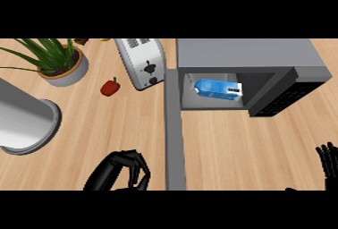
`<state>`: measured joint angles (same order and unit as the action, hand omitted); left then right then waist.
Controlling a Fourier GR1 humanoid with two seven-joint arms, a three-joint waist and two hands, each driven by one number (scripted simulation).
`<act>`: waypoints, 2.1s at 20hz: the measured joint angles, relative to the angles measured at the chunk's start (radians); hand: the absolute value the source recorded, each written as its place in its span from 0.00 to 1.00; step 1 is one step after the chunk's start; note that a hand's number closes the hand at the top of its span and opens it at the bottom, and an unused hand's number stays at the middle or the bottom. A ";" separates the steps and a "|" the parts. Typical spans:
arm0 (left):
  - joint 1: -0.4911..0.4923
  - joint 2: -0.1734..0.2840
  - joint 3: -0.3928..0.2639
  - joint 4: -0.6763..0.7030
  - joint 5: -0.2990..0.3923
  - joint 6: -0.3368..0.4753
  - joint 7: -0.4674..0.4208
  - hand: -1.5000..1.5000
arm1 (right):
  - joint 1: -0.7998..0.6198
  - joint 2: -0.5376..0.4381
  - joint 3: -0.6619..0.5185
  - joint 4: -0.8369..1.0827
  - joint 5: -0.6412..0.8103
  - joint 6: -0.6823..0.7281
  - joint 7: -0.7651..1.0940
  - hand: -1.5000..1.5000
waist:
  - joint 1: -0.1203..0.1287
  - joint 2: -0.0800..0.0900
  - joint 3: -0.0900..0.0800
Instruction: Pick up the milk, place it into the microwave and close the microwave
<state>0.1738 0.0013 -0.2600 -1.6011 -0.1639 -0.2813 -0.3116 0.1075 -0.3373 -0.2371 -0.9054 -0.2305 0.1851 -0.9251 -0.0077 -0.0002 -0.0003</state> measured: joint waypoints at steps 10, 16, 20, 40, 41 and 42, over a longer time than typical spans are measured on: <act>-0.209 0.003 -0.164 0.244 -0.089 -0.105 0.154 1.00 | 0.020 -0.041 -0.017 0.000 -0.034 0.049 0.008 0.00 | -0.012 0.002 0.001; -0.335 0.002 -0.365 0.409 -0.037 0.042 0.133 1.00 | 0.033 -0.083 -0.016 -0.046 -0.052 0.083 0.022 0.00 | -0.019 0.002 0.000; -0.423 0.008 -0.503 0.494 0.072 0.187 0.084 1.00 | 0.021 -0.082 0.002 -0.078 -0.054 0.091 0.027 0.00 | -0.030 0.004 -0.001; -0.770 0.020 -0.775 0.591 0.528 0.623 0.081 1.00 | -0.008 -0.119 0.090 -0.316 -0.121 0.160 0.138 0.00 | -0.168 0.029 -0.004; -0.785 0.022 -0.775 0.600 0.535 0.640 0.079 1.00 | -0.010 -0.124 0.094 -0.322 -0.123 0.166 0.145 0.00 | -0.177 0.031 -0.004; -0.801 0.023 -0.774 0.610 0.543 0.654 0.078 1.00 | -0.015 -0.132 0.097 -0.328 -0.125 0.171 0.153 0.00 | -0.184 0.034 -0.004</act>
<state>-0.6276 0.0242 -1.0337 -0.9906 0.3793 0.3728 -0.2335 0.0924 -0.4688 -0.1401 -1.2333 -0.3552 0.3561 -0.7726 -0.1919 0.0337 -0.0039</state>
